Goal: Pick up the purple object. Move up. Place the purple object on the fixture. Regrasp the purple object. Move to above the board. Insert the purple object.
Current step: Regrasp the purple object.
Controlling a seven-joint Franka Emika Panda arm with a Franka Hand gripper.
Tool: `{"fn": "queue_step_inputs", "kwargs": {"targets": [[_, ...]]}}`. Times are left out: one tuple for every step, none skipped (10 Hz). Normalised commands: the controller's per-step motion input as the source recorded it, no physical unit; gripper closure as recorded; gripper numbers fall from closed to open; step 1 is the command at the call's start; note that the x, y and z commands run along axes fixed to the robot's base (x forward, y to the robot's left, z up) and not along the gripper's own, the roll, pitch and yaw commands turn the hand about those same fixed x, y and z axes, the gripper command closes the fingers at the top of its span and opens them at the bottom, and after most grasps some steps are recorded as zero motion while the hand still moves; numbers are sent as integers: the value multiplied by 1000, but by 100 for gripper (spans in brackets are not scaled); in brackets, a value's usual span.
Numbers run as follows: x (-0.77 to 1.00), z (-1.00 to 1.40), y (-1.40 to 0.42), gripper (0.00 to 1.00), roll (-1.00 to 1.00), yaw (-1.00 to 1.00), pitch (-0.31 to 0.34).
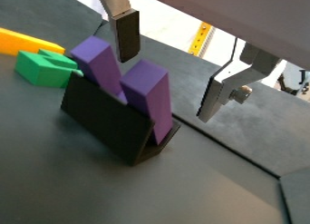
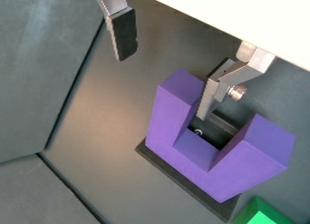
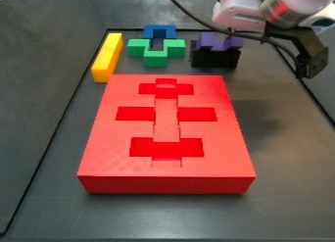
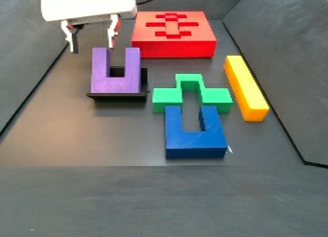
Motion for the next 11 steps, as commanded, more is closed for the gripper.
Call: {"fn": "queue_step_inputs", "kwargs": {"targets": [[-109, -114, 103, 0, 20, 0, 46], [-23, -177, 40, 0, 63, 0, 49], [0, -354, 0, 0, 240, 0, 0], [29, -394, 0, 0, 266, 0, 0], [46, -331, 0, 0, 260, 0, 0], [40, -83, 9, 0, 100, 0, 37], [86, 0, 63, 0, 31, 0, 89], [97, 0, 91, 0, 0, 0, 126], [51, 0, 51, 0, 0, 0, 140], [0, 0, 0, 0, 0, 0, 11], [0, -11, 31, 0, 0, 0, 0]]}}
